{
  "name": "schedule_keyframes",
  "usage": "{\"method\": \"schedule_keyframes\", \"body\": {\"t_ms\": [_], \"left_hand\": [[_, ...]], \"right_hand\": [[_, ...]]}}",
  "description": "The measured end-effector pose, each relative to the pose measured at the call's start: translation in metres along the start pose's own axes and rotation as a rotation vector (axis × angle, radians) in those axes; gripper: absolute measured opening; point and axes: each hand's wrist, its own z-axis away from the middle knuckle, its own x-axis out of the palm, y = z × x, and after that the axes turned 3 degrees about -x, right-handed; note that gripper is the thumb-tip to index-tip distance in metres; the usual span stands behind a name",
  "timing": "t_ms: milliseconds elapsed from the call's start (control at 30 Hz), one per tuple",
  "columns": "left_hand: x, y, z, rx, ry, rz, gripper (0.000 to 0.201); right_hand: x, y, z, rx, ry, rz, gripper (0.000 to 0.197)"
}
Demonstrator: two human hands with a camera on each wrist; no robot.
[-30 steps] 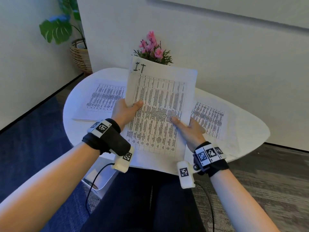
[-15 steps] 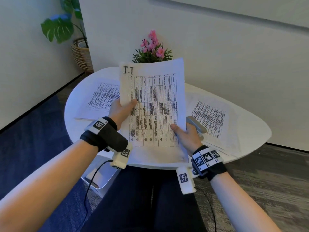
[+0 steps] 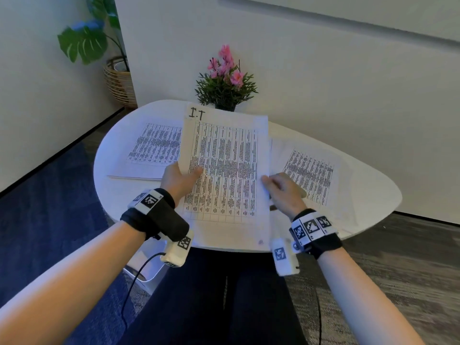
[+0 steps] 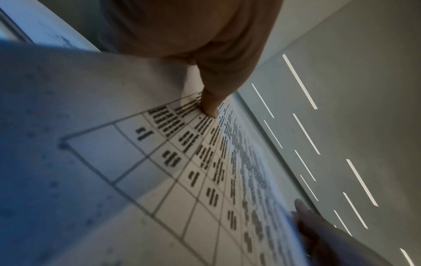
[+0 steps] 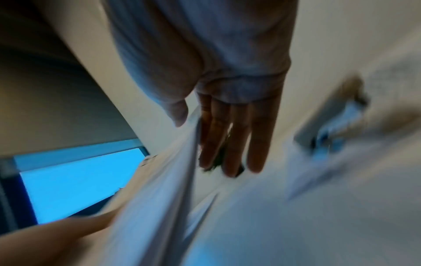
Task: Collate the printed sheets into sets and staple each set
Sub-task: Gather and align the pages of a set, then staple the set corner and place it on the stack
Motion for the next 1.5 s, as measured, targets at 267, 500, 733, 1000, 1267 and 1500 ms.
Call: {"method": "schedule_keyframes", "body": {"t_ms": [267,500,733,1000,1267,1500], "left_hand": [[-0.017,0.0,0.006,0.004,-0.115,-0.163,0.046],[-0.012,0.005,0.02,0.042,-0.213,-0.228,0.037],[-0.009,0.003,0.02,0.057,-0.25,-0.346,0.081],[0.023,0.022,0.037,0.223,-0.306,-0.473,0.039],[0.036,0.034,0.049,0.33,-0.307,-0.579,0.042],[0.04,0.033,0.05,0.372,-0.256,-0.674,0.034]], "right_hand": [[-0.05,0.067,-0.066,0.23,-0.026,0.88,0.06],[-0.039,0.098,-0.073,0.303,-0.004,0.716,0.033],[-0.077,0.055,-0.054,0.16,0.566,0.028,0.021],[-0.093,-0.042,-0.043,-0.067,0.767,-0.747,0.021],[-0.06,-0.058,-0.053,-0.129,0.656,-0.608,0.016],[-0.05,-0.067,-0.055,-0.124,0.586,-0.73,0.018]]}}
